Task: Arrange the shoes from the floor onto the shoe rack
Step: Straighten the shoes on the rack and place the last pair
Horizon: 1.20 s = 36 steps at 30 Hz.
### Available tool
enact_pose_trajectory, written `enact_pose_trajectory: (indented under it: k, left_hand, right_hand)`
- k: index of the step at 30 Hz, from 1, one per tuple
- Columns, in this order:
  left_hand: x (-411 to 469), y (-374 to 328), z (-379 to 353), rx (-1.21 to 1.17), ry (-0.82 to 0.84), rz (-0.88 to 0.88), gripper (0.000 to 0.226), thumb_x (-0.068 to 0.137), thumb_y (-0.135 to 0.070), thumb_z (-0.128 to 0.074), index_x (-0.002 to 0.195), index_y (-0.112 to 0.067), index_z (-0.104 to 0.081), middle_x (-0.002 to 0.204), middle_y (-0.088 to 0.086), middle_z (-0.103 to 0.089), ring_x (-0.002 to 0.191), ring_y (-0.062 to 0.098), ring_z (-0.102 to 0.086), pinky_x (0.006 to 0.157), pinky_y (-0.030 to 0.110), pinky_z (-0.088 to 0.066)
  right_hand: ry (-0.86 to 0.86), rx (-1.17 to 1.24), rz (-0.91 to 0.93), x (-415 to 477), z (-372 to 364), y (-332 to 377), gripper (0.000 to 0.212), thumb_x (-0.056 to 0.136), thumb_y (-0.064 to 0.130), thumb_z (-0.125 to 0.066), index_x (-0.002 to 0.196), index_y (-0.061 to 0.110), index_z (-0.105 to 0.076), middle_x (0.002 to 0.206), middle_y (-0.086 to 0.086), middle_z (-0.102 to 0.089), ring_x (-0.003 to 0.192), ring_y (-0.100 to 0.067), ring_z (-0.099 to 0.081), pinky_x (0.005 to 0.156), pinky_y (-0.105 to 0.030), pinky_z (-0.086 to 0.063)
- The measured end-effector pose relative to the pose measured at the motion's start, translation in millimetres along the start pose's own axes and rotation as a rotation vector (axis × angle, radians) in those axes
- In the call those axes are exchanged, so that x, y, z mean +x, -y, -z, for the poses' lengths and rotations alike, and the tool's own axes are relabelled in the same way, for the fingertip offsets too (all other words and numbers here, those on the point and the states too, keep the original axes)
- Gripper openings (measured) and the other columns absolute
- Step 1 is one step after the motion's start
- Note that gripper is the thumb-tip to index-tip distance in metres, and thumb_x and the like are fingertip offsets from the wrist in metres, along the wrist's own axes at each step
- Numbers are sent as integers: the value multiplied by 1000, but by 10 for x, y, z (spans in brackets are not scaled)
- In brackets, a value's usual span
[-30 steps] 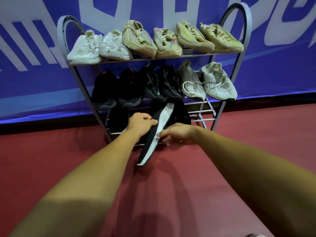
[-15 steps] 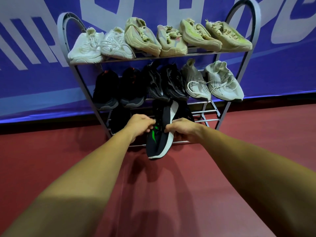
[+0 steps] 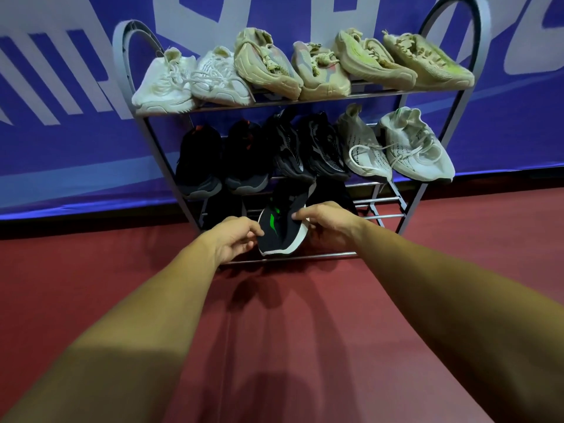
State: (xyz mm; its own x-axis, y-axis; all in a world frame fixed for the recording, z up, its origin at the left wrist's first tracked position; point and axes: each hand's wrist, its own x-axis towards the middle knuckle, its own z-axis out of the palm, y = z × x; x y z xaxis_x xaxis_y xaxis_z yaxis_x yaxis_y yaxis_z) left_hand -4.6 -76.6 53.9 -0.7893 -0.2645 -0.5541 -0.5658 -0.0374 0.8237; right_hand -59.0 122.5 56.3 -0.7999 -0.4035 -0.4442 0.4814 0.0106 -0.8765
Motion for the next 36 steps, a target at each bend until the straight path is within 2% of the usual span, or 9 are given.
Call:
enact_pose_trajectory:
  k: [4, 9, 12, 15, 21, 25, 28, 32, 36]
  left_hand:
    - [40, 43, 49, -20, -90, -34, 18, 83, 10, -57, 78, -8, -57, 73, 5, -55, 62, 11, -51, 48, 17, -44]
    - [135, 132, 124, -7, -176, -37, 21, 85, 10, -55, 76, -8, -58, 73, 4, -51, 63, 10, -48, 48, 16, -44]
    - [204, 131, 130, -30, -203, -42, 22, 87, 9, -55, 78, -10, -59, 75, 3, -53, 63, 9, -48, 47, 14, -44]
    - [262, 107, 109, -85, -216, -42, 18, 87, 4, -60, 76, -9, -58, 68, 3, -53, 56, 8, -47, 44, 13, -41]
    - [374, 193, 152, -129, -182, 82, 21, 85, -8, -69, 70, -14, -55, 57, -2, -49, 52, 8, -43, 42, 17, -32]
    - [369, 211, 265, -72, -122, 224, 14, 86, -19, -72, 86, -11, -61, 78, 4, -58, 63, 10, -52, 55, 19, -37]
    - [401, 231, 309, -81, -51, 264, 14, 84, -19, -75, 89, -13, -62, 84, 3, -61, 66, 9, -56, 56, 19, -37]
    - [466, 232, 269, -123, -53, 216, 14, 85, -16, -74, 81, -18, -61, 73, -4, -59, 61, 5, -56, 48, 17, -35]
    - [511, 187, 158, -158, -72, 149, 12, 87, -11, -73, 82, -16, -63, 69, -4, -57, 53, 2, -52, 44, 14, -30]
  right_hand:
    - [-28, -117, -52, 132, -57, -38, 6, 83, 9, -72, 85, 8, -66, 62, -3, -62, 60, -16, -60, 76, -33, -49]
    - [109, -406, -309, 108, -134, -112, 15, 94, 20, -63, 81, 13, -64, 76, -4, -72, 52, -8, -53, 41, -16, -34]
    - [112, -378, -305, 161, -168, -132, 14, 93, 16, -64, 80, 14, -65, 71, -5, -72, 51, -8, -53, 41, -15, -33]
    - [50, -339, -214, 278, -175, -176, 16, 92, 9, -61, 77, 14, -61, 58, -2, -61, 52, -9, -47, 48, -20, -29]
    - [-17, -330, -105, 490, -251, -286, 33, 96, 1, -53, 66, 17, -50, 57, -1, -46, 47, -9, -40, 47, -22, -26]
    - [-82, -366, -46, 630, -402, -350, 28, 96, 3, -53, 71, 15, -54, 59, -3, -47, 47, -11, -37, 46, -24, -25]
    - [-128, -324, -22, 723, -501, -354, 27, 96, 7, -57, 70, 16, -56, 62, -2, -50, 50, -11, -40, 46, -24, -29]
    - [-229, -277, -22, 857, -592, -396, 9, 94, 16, -62, 87, 10, -64, 73, -5, -58, 56, -14, -47, 48, -25, -34]
    - [-321, -237, -16, 914, -559, -414, 27, 87, 26, -69, 105, 5, -69, 82, -7, -62, 65, -19, -54, 52, -28, -38]
